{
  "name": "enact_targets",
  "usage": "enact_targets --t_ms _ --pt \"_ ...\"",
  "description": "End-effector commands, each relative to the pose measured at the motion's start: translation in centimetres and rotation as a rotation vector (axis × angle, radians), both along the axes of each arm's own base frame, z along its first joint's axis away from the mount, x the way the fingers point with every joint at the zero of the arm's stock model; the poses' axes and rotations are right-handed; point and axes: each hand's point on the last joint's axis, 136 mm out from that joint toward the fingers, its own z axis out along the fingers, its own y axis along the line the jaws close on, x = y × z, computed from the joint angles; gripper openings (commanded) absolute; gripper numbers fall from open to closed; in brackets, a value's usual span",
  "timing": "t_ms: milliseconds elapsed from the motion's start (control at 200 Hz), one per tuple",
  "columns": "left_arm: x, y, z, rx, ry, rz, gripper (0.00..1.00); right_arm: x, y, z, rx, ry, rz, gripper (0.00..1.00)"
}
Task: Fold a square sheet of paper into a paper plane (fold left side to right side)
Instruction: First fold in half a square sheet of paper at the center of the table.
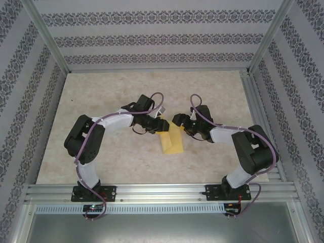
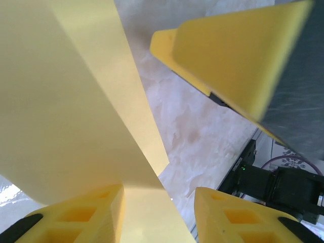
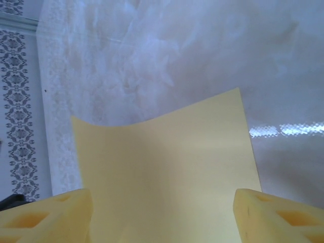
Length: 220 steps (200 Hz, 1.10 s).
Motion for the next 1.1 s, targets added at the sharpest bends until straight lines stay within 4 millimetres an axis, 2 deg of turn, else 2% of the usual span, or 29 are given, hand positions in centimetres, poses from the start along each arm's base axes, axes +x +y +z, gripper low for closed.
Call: enact_targets --t_ms 0,70,160,275,395,599,724,979,1094 --pt "0.8 -1.7 1.3 -0.046 -0.055 -0.022 0.42 -0.2 0.1 0.8 0.012 -0.025 0.025 0.73" --pt "0.7 -1.9 1.3 -0.047 -0.055 -0.027 0.42 -0.1 -0.1 1.4 0.045 -0.032 0.014 0.7" --pt "0.6 -2.1 1.3 -0.047 -0.056 -0.033 0.42 0.5 0.0 3.2 0.139 -0.069 0.014 0.65" --pt "0.6 -2.0 1.0 -0.04 -0.053 -0.035 0.42 0.4 1.2 5.1 0.225 -0.109 0.076 0.61" --pt "0.5 -2.1 0.9 -0.039 -0.052 -0.036 0.42 0.5 2.2 5.9 0.313 -0.122 0.106 0.59" --pt "0.3 -2.4 1.1 -0.042 -0.055 -0.046 0.41 1.3 3.4 4.6 0.431 -0.085 0.108 0.5" --pt "0.3 -2.4 1.1 -0.038 -0.055 -0.048 0.41 1.4 3.8 3.7 0.429 -0.079 0.106 0.5" --pt "0.4 -2.6 1.1 -0.041 -0.055 -0.051 0.41 1.1 4.7 3.8 0.432 -0.079 0.142 0.51" --pt "0.4 -2.6 1.1 -0.04 -0.057 -0.054 0.41 1.0 5.1 3.5 0.428 -0.068 0.15 0.47"
